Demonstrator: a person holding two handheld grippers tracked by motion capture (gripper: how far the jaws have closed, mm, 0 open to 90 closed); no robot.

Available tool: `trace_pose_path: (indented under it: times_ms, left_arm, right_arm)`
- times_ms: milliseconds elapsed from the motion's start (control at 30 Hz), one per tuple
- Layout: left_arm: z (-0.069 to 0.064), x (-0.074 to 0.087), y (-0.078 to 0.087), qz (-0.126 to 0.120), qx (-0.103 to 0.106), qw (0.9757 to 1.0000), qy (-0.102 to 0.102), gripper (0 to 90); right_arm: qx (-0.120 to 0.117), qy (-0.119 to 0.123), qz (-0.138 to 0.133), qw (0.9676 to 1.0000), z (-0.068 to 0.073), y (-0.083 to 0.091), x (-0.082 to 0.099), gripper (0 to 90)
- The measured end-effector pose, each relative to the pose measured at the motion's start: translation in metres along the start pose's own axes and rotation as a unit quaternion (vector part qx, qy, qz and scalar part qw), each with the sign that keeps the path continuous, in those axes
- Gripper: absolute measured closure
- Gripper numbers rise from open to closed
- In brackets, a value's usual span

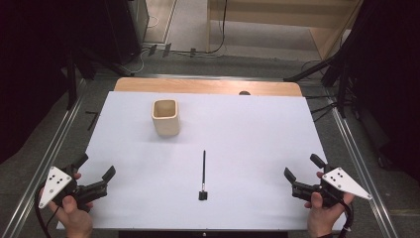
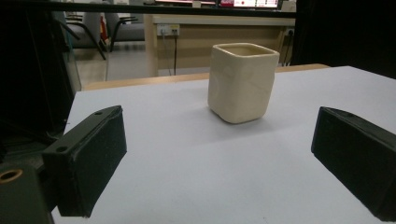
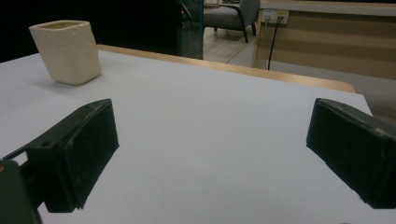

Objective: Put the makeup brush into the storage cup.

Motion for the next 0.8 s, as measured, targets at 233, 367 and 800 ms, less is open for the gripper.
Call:
trace_pose_path:
  times_ms: [233, 367, 800]
  left_arm:
    - [-0.001, -0.002, -0.001, -0.001, 0.004, 1.0000, 0.009, 3.8]
    - [-0.006, -0.005, -0.003, -0.003, 0.011, 0.9999, 0.009, 3.8]
    - [-0.044, -0.020, -0.028, 0.010, 0.055, 0.9984, -0.013, 4.0]
  right_arm:
    - [-0.003, 0.002, 0.002, 1.0000, 0.002, 0.000, 0.001, 3.4]
    - [-0.003, 0.001, 0.003, 1.0000, 0.002, -0.001, 0.001, 3.8]
    - [-0.011, 0.008, 0.008, 0.9999, 0.008, -0.005, 0.003, 5.6]
Point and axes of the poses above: each handheld gripper's, and its own axes: y roughly backward along the jaws, x roughly out of its underside, z roughly to its left, the point moved 4 cm from there along -y, roughly forward along the jaws, and after that the axes turned 4 degrees about -y, right-handed, at the moved point
